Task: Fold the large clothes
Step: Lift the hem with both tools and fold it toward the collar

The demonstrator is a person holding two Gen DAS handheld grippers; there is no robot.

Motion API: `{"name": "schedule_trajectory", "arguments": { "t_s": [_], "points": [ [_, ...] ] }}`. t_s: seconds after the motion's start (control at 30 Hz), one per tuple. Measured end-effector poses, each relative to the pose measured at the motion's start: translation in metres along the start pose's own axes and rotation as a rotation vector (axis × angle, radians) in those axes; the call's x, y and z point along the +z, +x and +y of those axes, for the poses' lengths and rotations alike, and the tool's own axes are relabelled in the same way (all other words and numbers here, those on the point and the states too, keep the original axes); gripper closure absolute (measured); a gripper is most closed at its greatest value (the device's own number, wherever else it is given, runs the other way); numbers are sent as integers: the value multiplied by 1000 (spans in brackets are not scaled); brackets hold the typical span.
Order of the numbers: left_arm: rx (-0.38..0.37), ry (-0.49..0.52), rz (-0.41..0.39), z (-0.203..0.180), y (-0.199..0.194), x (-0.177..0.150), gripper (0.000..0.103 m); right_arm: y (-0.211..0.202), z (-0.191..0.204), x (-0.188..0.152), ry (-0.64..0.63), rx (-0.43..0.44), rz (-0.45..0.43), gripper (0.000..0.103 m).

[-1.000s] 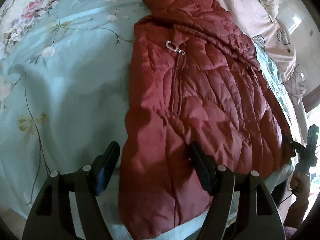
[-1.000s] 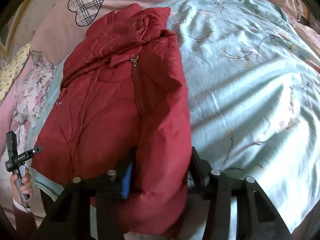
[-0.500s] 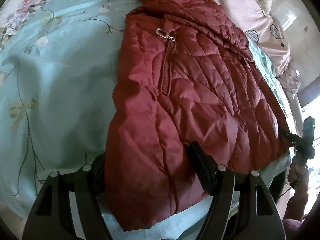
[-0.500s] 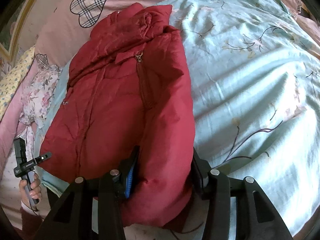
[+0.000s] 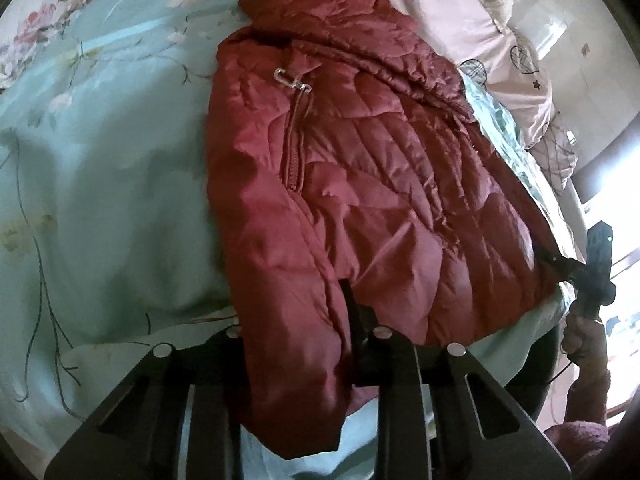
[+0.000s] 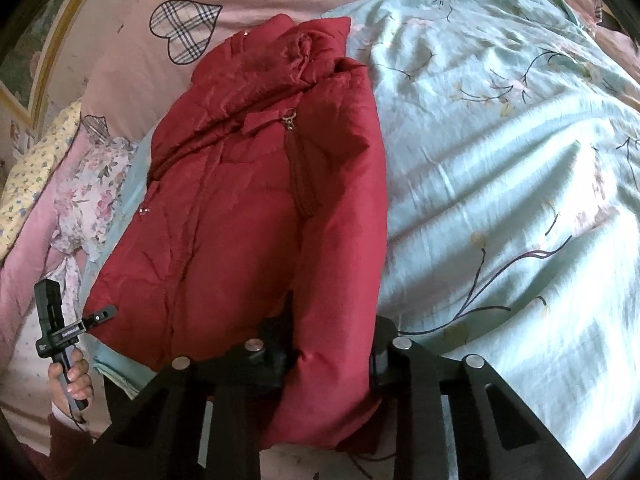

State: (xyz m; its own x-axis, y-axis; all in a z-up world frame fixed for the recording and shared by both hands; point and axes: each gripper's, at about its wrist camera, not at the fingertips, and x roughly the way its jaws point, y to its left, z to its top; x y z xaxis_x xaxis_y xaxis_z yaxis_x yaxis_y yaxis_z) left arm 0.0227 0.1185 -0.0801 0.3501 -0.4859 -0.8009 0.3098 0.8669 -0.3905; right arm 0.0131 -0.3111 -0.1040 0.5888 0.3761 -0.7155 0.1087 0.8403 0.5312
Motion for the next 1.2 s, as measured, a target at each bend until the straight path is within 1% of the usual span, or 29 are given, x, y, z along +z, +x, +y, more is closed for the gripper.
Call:
{"name": "schedule_trajectory", "arguments": {
  "t_s": [0.3,0.4,0.6,0.77,0.87,1.03,1.2],
  "points": [
    [-43,-2,-64,-3,-24,2,86,-17,2,-1,0,72,-31,81],
    [-51,8,-101,-6,-35,10,87,-22,2,4,2,96,-49,82],
    [-72,22,-194,-11,-54,34,87,-30,12,21,-14,125,-94,82],
    [-92,10,-250,-13,-60,51,88,-37,18,37,-20,147,-149,82],
    [-98,-4,-273,-13,-61,60,88,-40,20,48,-18,154,-178,82],
    [-85,-12,-298,-9,-65,70,88,-43,22,67,-8,167,-230,82],
    [-77,-18,-314,-8,-65,86,87,-43,30,86,-18,171,-260,82]
  ]
}}
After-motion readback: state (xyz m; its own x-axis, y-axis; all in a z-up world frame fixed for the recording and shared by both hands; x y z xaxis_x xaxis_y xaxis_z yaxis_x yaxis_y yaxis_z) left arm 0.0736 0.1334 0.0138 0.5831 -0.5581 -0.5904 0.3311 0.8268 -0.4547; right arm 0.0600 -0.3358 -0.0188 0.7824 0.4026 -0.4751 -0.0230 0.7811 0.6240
